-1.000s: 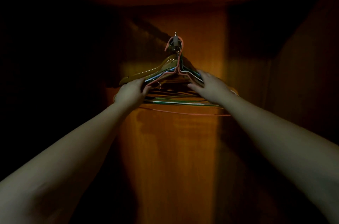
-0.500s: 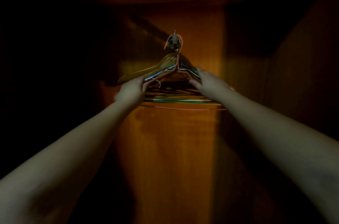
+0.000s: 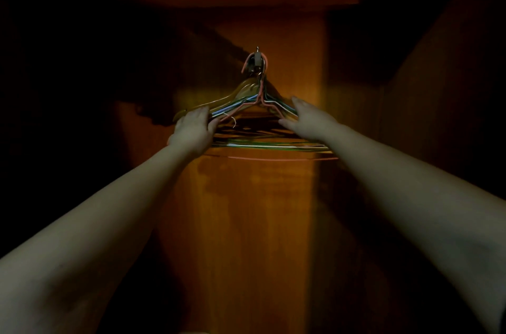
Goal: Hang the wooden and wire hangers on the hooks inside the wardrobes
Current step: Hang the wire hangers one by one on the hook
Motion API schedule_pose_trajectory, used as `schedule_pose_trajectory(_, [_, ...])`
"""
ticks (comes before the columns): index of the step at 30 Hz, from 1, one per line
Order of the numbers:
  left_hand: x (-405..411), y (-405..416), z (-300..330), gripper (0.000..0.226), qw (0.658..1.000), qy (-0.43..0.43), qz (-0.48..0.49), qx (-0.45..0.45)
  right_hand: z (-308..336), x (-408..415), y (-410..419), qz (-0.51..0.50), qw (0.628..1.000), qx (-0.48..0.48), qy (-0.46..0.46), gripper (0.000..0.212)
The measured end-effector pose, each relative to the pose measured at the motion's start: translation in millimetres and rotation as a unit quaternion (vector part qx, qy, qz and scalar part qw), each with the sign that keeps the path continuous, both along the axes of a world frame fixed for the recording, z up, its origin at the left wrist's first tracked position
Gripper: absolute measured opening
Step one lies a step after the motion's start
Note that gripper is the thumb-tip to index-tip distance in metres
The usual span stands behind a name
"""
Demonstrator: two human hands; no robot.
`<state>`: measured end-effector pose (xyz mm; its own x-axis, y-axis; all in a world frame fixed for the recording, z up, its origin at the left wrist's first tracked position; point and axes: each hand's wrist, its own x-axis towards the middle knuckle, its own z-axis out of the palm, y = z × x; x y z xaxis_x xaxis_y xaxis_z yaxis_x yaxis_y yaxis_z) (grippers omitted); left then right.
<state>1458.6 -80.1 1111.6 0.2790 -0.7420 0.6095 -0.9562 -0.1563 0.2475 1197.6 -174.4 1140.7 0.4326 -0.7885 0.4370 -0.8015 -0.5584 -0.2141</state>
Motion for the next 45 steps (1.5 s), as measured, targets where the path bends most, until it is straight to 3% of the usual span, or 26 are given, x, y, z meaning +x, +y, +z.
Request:
schedule_pose_trajectory(7, [-11, 52, -19, 0.045, 0.996, -0.004, -0.046, -0.071, -16, -21, 63, -0.054, 0.995, -0.064, -0.05, 0.059])
schedule_pose_trajectory(10, [-25, 85, -36, 0.034, 0.988, 0.093, -0.103, -0.065, -38, -33, 98, -0.044, 0.995, -0.002, -0.085, 0.042])
schedule_pose_trajectory(12, [-37, 105, -48, 0.024, 0.973, 0.178, -0.144, -0.009, -57, -43, 125, -0.035, 0.995, 0.058, -0.069, 0.035])
schedule_pose_trajectory(16, [-63, 140, -82, 0.025, 0.941, 0.227, -0.195, 0.161, -103, -62, 177, -0.044, 0.988, 0.141, -0.046, 0.035])
schedule_pose_trajectory(21, [-99, 160, -140, 0.036, 0.927, 0.172, -0.222, 0.248, -182, -100, 221, -0.081, 0.969, 0.234, 0.012, 0.046])
schedule_pose_trajectory(27, [-155, 176, -222, 0.023, 0.888, 0.147, -0.285, 0.329, -288, -175, 271, -0.124, 0.936, 0.327, 0.049, 0.052])
schedule_pose_trajectory(30, [-196, 175, -259, 0.03, 0.871, 0.097, -0.302, 0.376, -332, -218, 294, -0.157, 0.918, 0.36, 0.054, 0.053])
schedule_pose_trajectory(39, [-378, 168, -339, 0.039, 0.812, -0.005, -0.367, 0.453, -424, -384, 355, -0.239, 0.879, 0.412, -0.003, 0.062])
schedule_pose_trajectory(45, [-521, 185, -374, 0.037, 0.788, 0.014, -0.402, 0.465, -447, -514, 404, -0.284, 0.855, 0.433, -0.01, 0.057])
